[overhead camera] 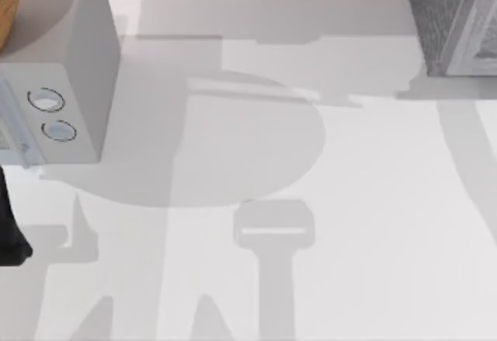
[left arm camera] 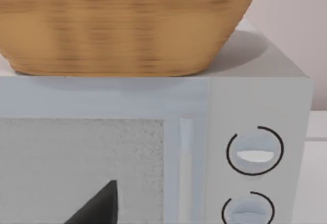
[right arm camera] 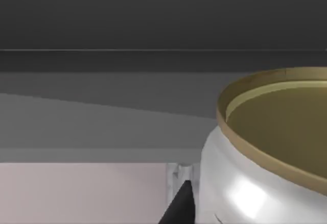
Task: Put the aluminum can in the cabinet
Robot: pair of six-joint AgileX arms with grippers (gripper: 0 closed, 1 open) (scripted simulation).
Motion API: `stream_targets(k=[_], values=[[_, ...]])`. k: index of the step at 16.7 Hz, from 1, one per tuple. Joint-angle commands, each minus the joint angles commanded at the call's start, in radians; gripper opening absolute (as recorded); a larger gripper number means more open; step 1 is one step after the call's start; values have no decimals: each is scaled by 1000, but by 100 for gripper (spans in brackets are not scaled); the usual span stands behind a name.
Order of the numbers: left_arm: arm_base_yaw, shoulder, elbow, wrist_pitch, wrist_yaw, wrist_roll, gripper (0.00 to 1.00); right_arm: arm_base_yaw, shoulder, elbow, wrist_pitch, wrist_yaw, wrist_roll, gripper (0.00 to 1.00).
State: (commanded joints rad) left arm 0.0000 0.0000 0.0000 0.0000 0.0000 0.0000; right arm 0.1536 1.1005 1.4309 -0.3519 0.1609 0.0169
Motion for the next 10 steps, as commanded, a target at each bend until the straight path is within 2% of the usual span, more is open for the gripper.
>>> stream_targets(k=[6, 10], values=[[0, 0, 0, 0, 0, 0, 100, 26, 194, 267, -60, 31, 2, 0], [0, 0, 0, 0, 0, 0, 100, 31, 228, 314, -69, 36, 1, 0]])
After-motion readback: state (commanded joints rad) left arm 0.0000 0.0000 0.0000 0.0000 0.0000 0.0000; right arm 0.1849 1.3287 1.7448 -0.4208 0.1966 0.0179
